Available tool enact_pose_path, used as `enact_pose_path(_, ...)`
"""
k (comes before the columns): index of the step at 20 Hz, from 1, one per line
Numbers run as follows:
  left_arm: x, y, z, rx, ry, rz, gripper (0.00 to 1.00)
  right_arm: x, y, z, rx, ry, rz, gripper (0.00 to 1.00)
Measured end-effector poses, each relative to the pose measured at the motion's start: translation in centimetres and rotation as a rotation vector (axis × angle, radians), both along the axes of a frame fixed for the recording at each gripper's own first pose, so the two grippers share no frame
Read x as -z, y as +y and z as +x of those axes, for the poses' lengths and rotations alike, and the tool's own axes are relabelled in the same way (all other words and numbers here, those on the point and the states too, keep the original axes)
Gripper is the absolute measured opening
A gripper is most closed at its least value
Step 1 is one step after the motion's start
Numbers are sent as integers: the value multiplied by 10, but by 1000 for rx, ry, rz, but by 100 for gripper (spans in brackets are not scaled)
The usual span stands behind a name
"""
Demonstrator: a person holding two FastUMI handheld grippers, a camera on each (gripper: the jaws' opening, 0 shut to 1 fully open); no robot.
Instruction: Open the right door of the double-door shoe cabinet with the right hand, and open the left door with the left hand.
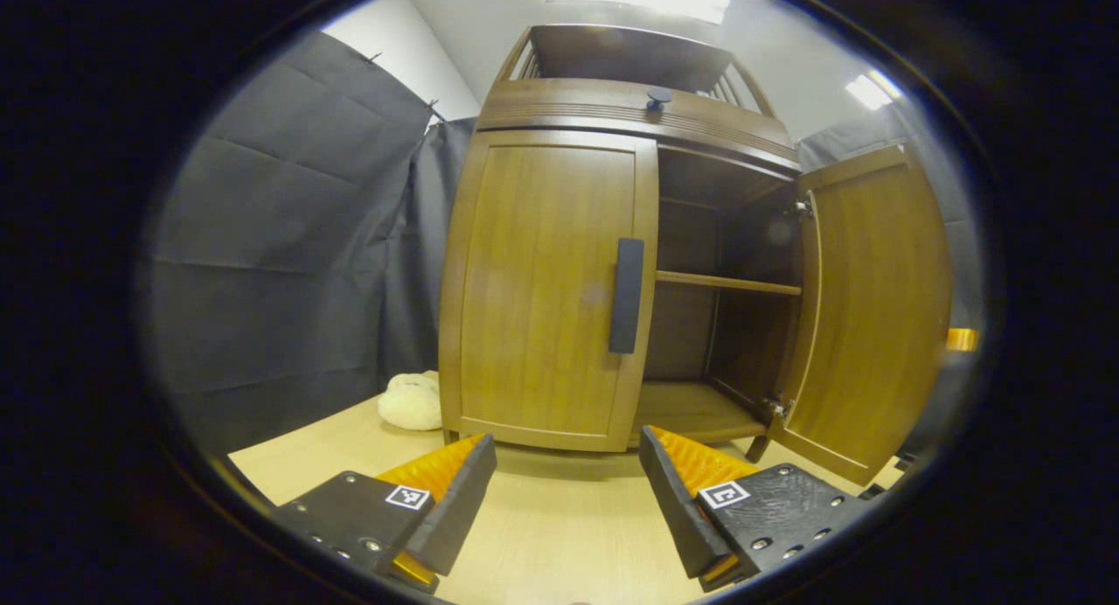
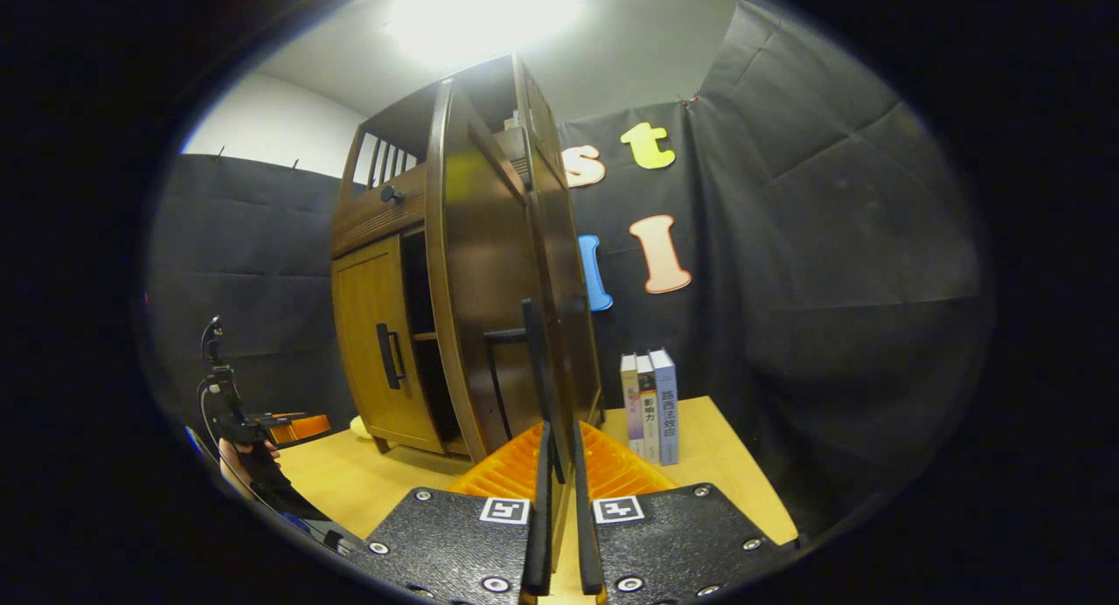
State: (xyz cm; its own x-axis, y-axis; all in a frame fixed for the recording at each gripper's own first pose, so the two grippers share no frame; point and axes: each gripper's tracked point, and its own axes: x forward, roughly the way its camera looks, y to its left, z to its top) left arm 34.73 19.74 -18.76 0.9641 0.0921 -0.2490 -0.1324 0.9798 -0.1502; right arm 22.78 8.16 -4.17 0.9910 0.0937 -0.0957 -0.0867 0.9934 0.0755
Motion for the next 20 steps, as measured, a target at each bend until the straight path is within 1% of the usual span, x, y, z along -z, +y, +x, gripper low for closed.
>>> enact_pose_path(1,0,0,-1,1,1,0,99,-5,-1,3,9,-35,-4,12)
enact_pose_path(2,0,0,-2,1,-1,0,95,-12,0,7,17,-70,-2,6)
enact_pose_path(3,-1,0,-3,1,-5,-1,95,-16,1,12,22,-101,0,10)
enact_pose_path(4,-1,0,-2,3,-9,-2,99,-21,4,17,22,-126,-2,4)
enact_pose_path(5,-1,0,-4,3,-13,-3,99,-25,6,17,12,-148,-14,9)
enact_pose_path(6,-2,1,-3,6,-22,-1,99,-29,10,19,-3,-167,-35,8)
enact_pose_path(7,-5,2,-1,12,-37,12,95,-33,10,18,-18,-187,-48,8)
enact_pose_path(8,-12,8,2,9,-62,44,99,-37,13,21,-38,-203,-42,8)
enact_pose_path(9,-21,16,2,-8,-75,78,99,-39,23,23,-69,-211,-23,7)
enact_pose_path(10,-28,23,3,-19,-82,104,95,-39,35,23,-107,-210,3,7)
enact_pose_path(11,-35,25,8,-18,-92,115,95,-39,45,21,-135,-203,14,7)
enact_pose_path(13,-42,26,23,-6,-99,108,96,-38,47,18,-140,-194,-14,8)
enact_pose_path(15,-51,30,43,12,-114,100,99,-37,52,20,-168,-187,-35,8)
enact_pose_path(16,-54,28,49,26,-128,98,89,-38,55,21,-182,-190,-41,8)
enact_pose_path(19,-62,22,73,57,-150,85,99,-33,56,25,-179,-186,-65,8)
enact_pose_path(20,-66,17,82,72,-160,75,100,-31,54,26,-167,-177,-79,8)
